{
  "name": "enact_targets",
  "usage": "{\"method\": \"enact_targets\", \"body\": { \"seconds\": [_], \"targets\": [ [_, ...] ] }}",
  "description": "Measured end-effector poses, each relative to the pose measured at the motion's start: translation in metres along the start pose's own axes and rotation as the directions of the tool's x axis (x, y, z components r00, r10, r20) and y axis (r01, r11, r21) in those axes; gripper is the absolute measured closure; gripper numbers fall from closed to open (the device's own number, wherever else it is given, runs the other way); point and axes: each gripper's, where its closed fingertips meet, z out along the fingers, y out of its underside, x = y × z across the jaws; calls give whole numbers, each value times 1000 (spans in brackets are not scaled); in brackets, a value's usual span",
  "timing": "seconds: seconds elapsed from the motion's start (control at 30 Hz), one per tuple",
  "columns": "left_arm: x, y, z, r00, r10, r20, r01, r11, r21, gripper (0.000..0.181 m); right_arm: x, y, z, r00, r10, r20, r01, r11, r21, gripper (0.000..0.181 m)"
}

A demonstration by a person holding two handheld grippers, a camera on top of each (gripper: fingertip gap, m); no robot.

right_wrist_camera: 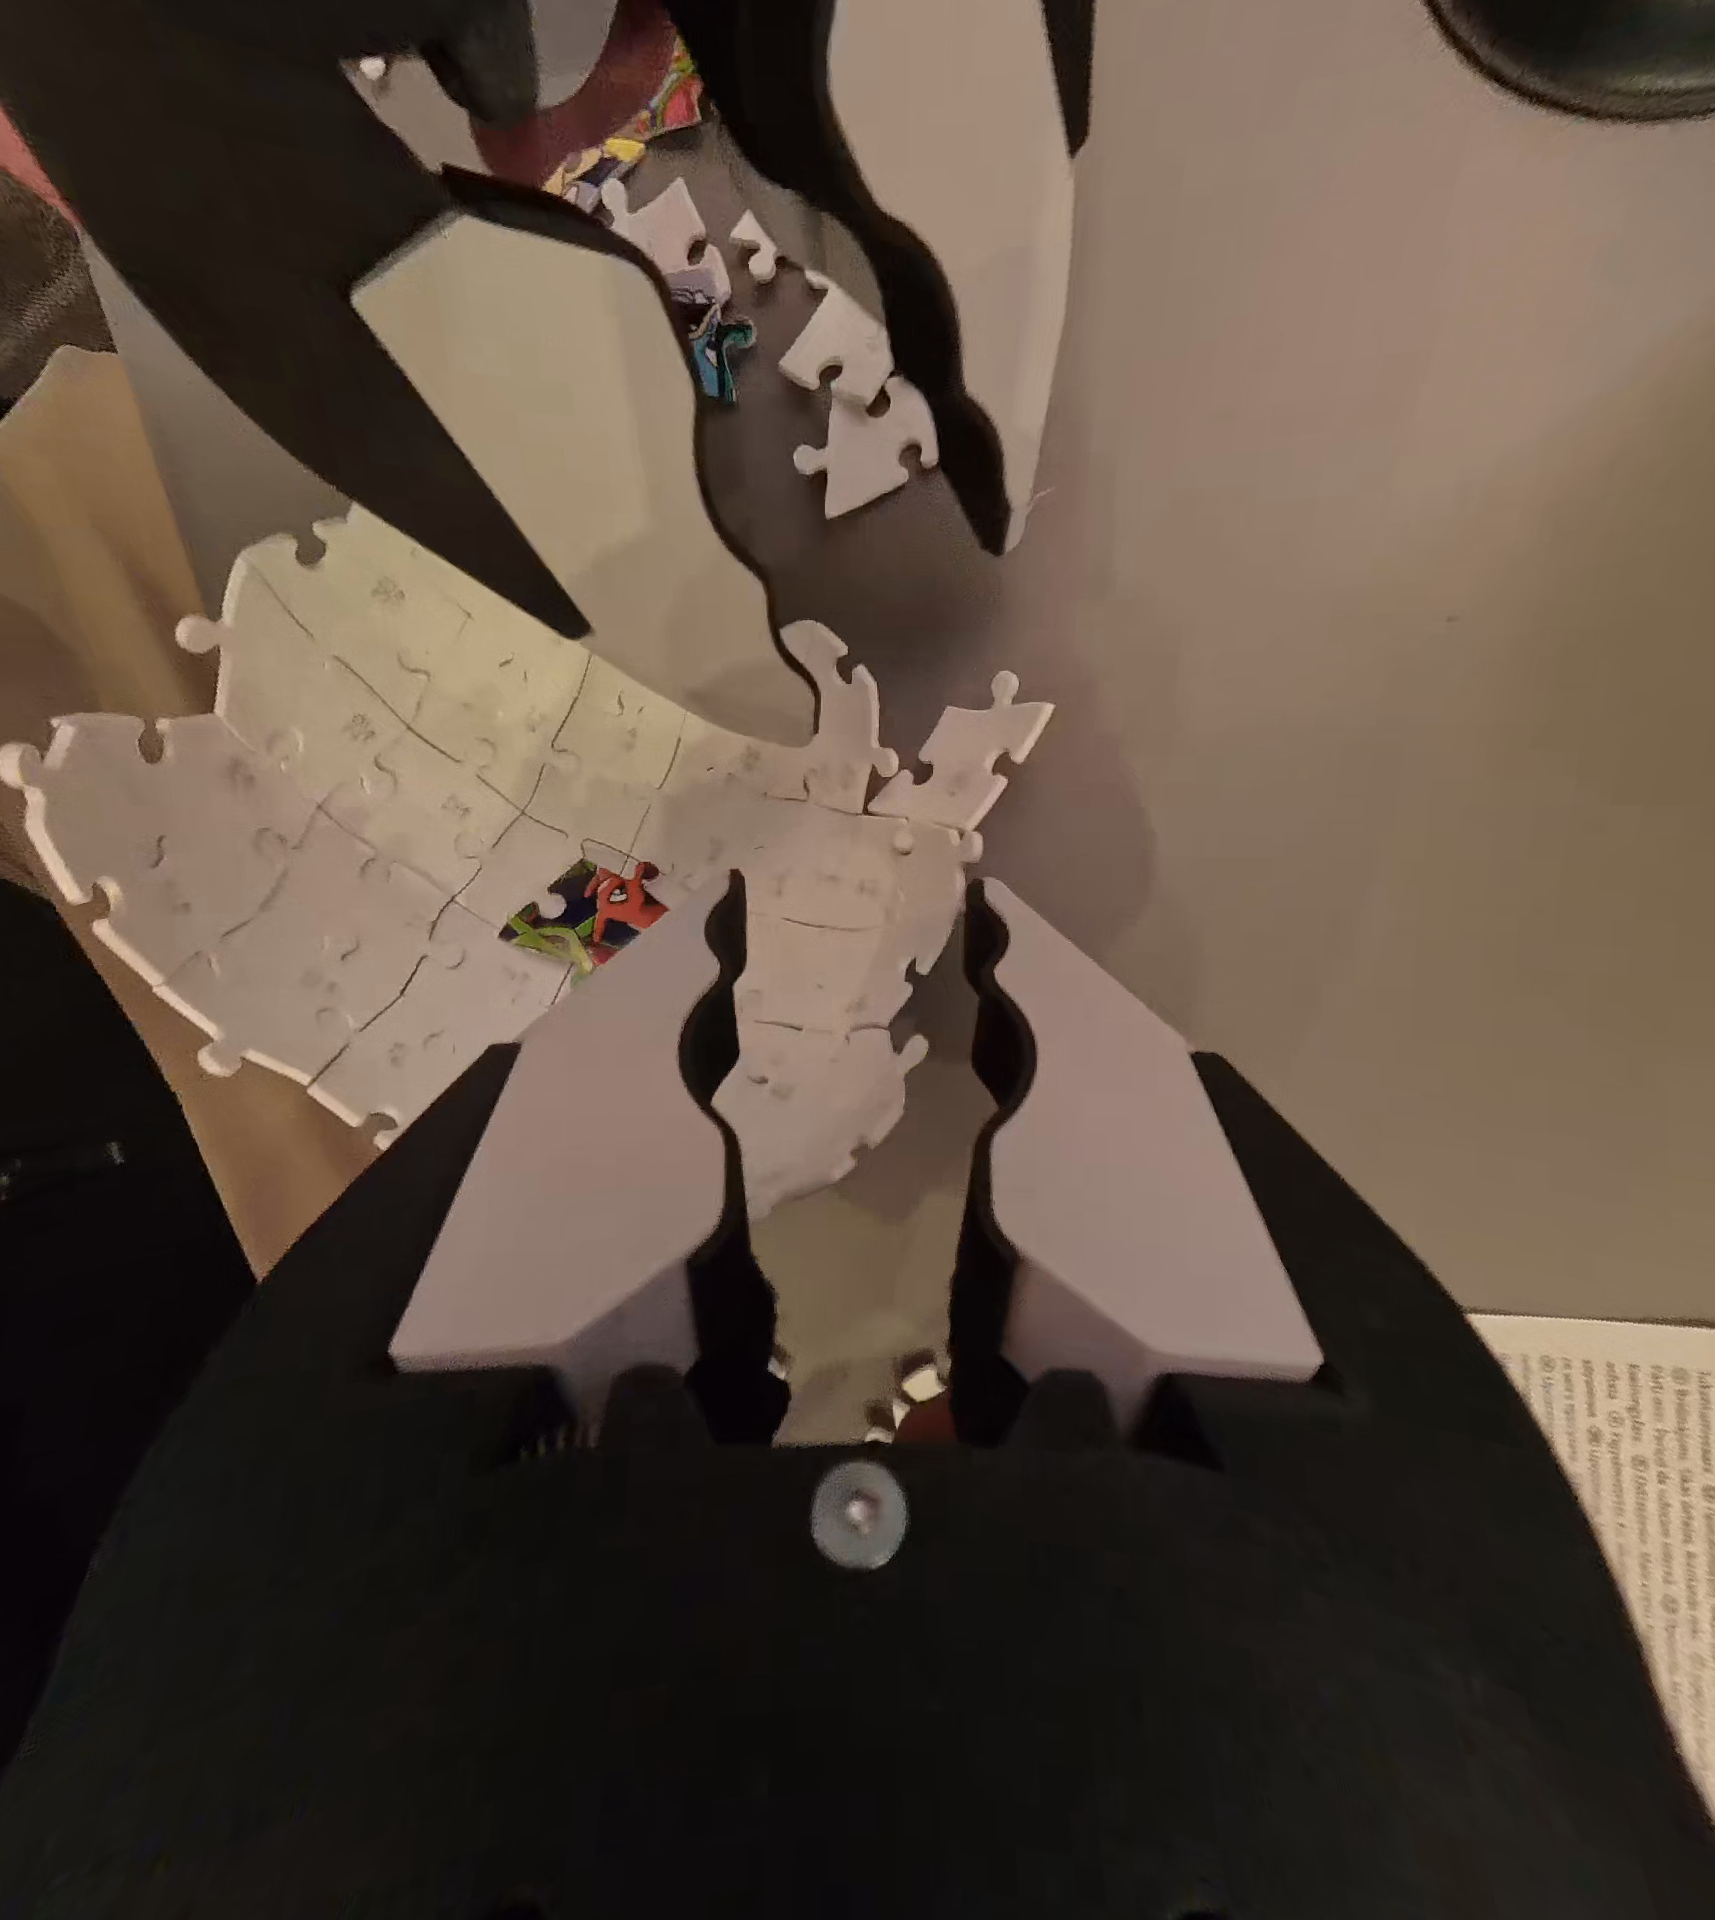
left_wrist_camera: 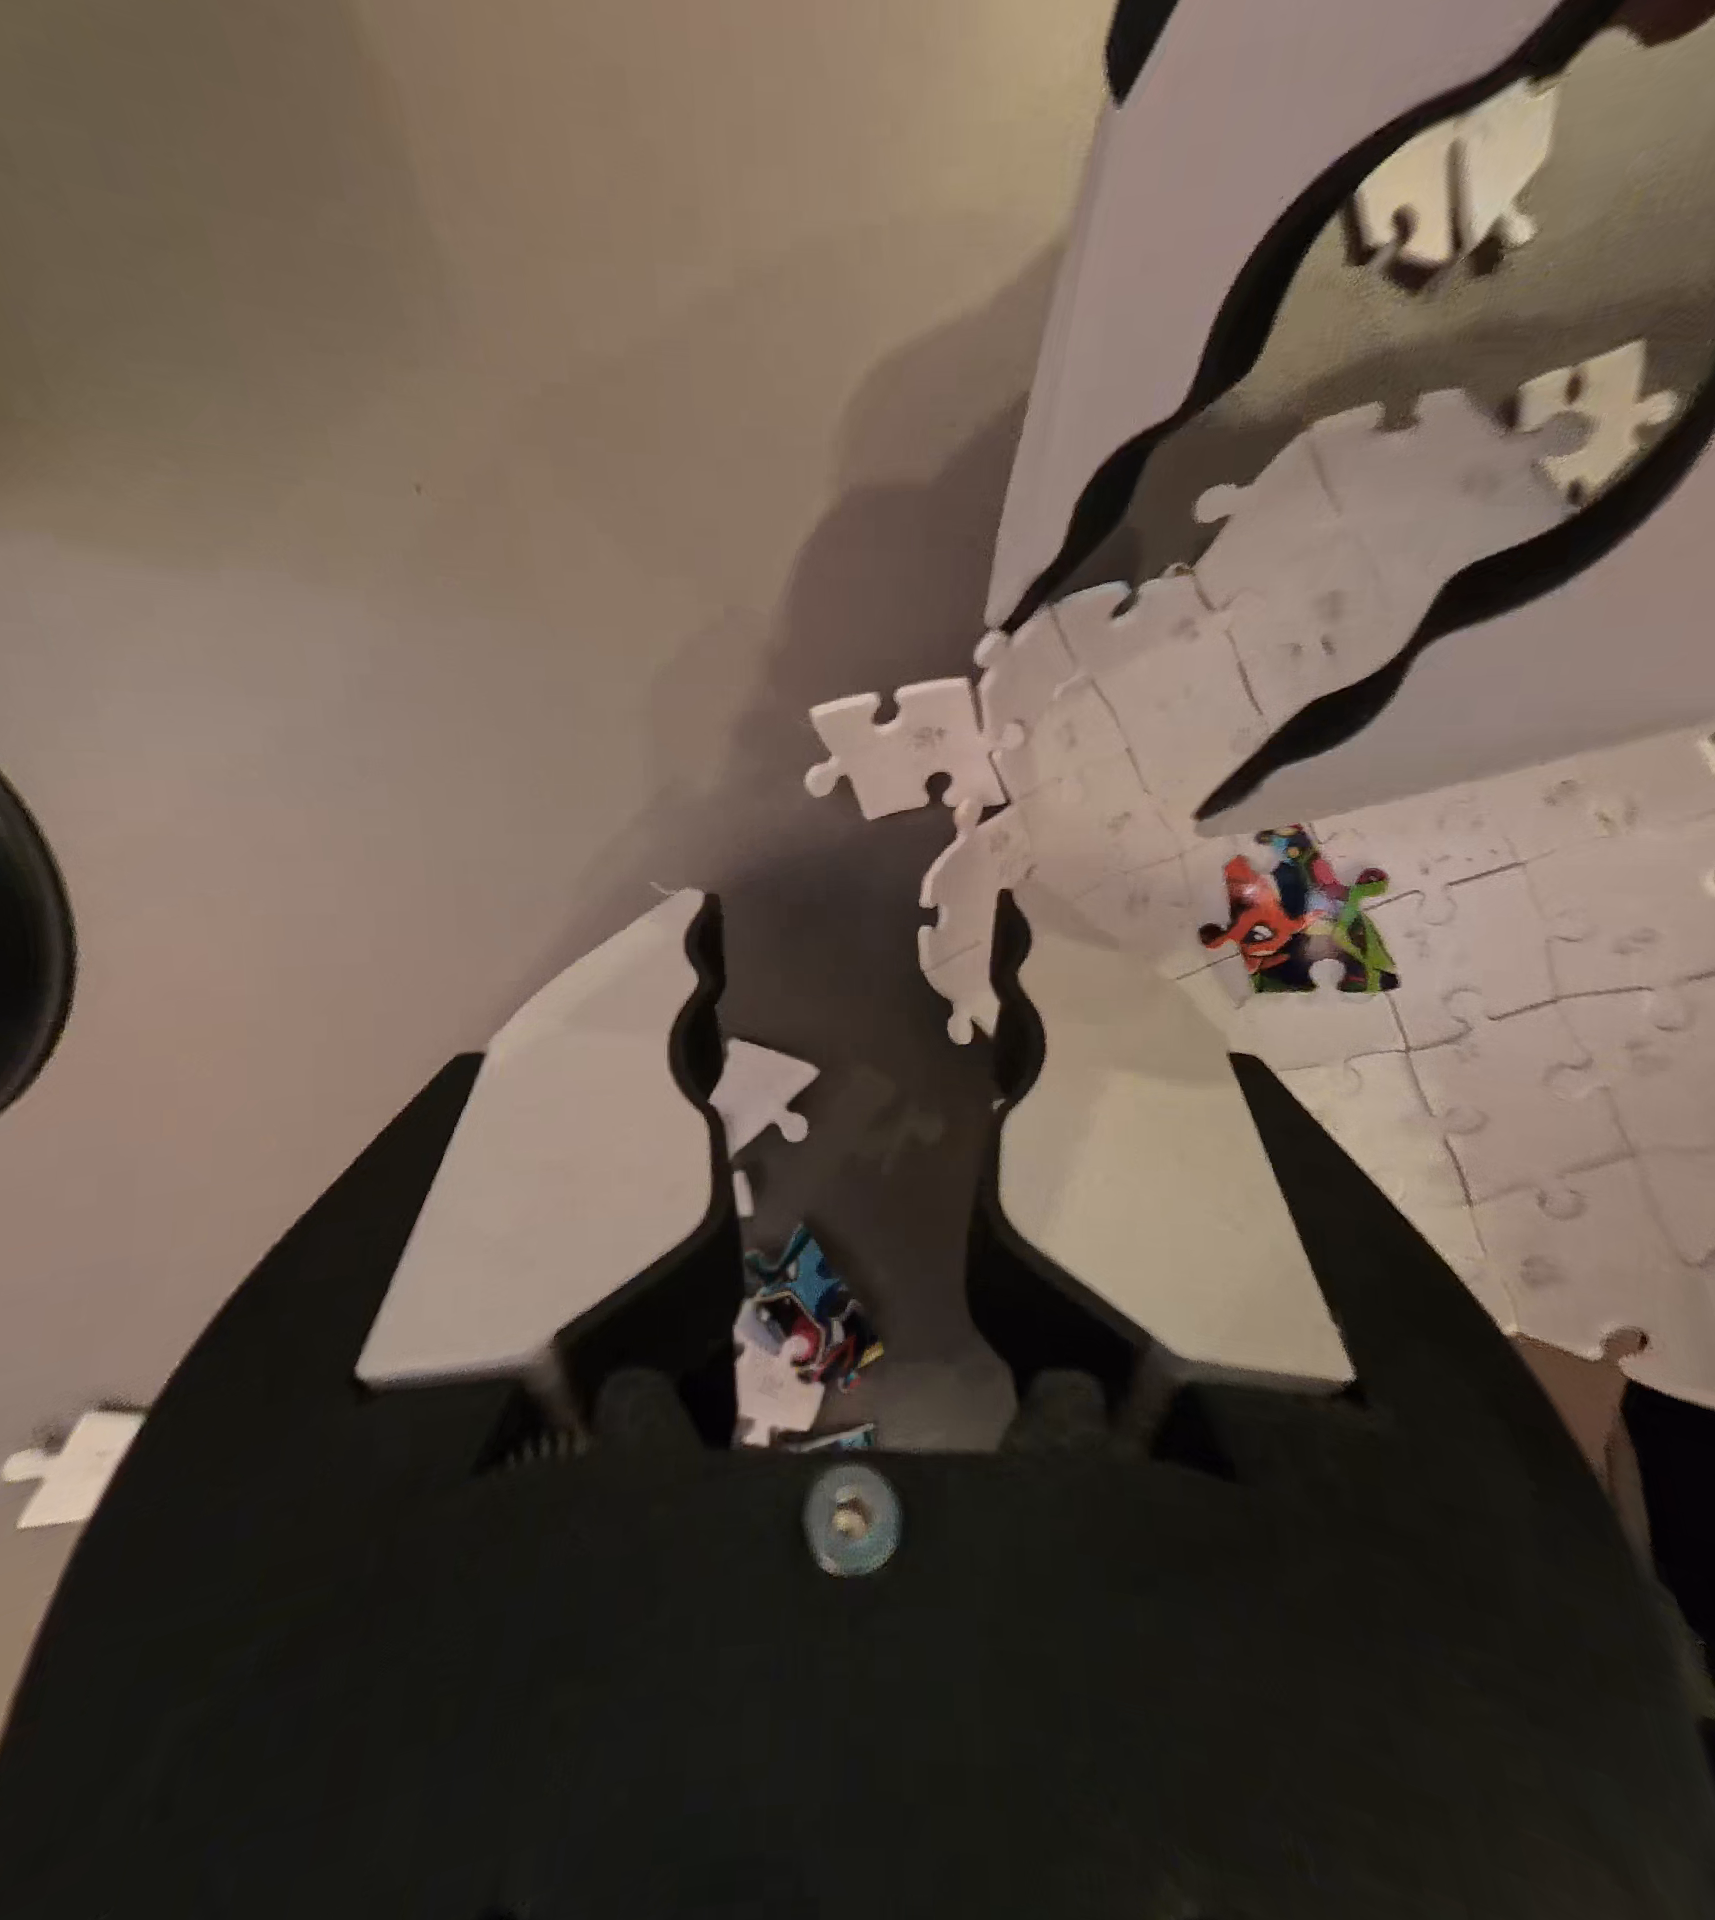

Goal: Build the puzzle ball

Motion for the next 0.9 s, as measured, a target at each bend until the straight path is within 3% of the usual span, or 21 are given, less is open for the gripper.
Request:
{"method": "enact_targets", "body": {
  "seconds": [0.03, 0.17, 0.43, 0.63, 0.9],
  "targets": [
    [-2, 0, 1, 1000, 8, 12, -8, 1000, -18, 130, 0, 2, 0, 1000, 14, 13, -14, 1000, -2, 139],
    [-10, 4, 9, 998, 39, 43, -34, 994, -101, 124, 4, -8, -7, 999, 40, 35, -43, 997, 69, 137],
    [-17, -4, 11, 997, 46, 66, -37, 991, -132, 121, 21, -12, -14, 998, 59, 19, -60, 993, 102, 138],
    [-28, -7, 13, 988, 80, 134, -52, 979, -199, 101, 30, -13, -19, 999, 47, -21, -45, 993, 110, 139],
    [-36, -12, 16, 980, 107, 165, -61, 963, -262, 85, 40, -11, -17, 979, -132, -154, 138, 990, 23, 141]
  ]
}}
